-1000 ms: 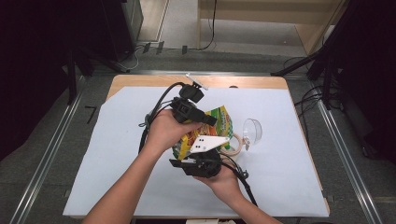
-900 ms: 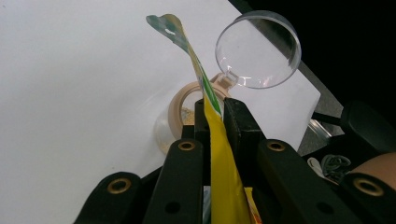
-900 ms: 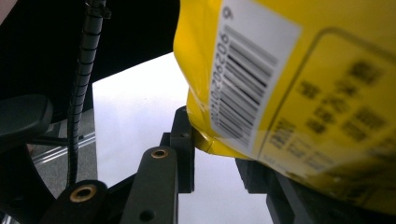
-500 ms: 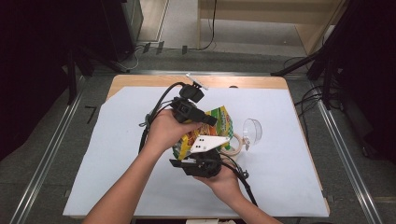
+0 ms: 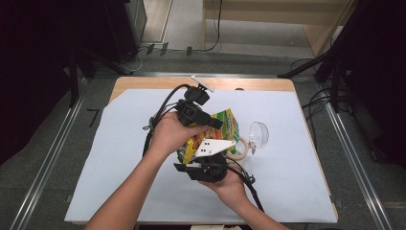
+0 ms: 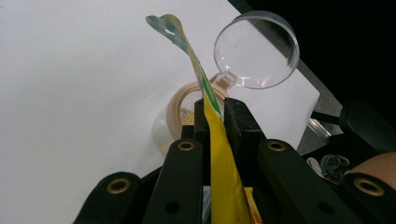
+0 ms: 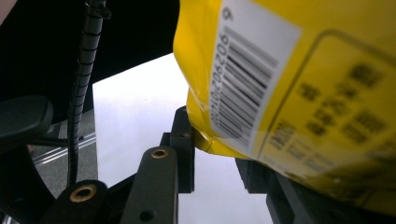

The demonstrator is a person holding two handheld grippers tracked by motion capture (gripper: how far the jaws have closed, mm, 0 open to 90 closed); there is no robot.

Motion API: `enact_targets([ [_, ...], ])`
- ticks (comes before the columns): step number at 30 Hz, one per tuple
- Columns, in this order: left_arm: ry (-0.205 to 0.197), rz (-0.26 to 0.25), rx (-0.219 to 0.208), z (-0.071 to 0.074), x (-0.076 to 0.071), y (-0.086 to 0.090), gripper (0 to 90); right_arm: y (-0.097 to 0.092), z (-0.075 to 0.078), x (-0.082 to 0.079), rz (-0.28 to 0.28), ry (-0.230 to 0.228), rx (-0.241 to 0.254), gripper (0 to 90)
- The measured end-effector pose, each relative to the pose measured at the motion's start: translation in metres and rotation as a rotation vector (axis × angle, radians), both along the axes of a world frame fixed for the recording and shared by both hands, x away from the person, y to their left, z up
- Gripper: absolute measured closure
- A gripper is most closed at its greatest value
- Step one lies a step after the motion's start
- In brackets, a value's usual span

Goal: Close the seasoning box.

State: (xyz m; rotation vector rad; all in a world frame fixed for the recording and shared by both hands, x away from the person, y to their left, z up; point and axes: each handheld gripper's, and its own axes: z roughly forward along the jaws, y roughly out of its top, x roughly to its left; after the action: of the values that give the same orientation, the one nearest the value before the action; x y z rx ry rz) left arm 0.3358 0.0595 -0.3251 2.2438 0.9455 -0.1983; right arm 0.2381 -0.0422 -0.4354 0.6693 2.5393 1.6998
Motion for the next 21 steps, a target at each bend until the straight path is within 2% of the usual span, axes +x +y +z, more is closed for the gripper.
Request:
enact_targets([
  [15, -0.01, -0.006, 0.003, 0.0031, -0.0007, -0.0035, 84.2, -0.0017, 0.0011, 0.0006, -0.004, 0.0, 0.005, 72.4],
  [21, 0.008, -0.002, 0.001, 0.0019, 0.0032, -0.002, 84.0, -0.0019, 0.003, 0.0006, 0.002, 0.008, 0.011, 72.2],
])
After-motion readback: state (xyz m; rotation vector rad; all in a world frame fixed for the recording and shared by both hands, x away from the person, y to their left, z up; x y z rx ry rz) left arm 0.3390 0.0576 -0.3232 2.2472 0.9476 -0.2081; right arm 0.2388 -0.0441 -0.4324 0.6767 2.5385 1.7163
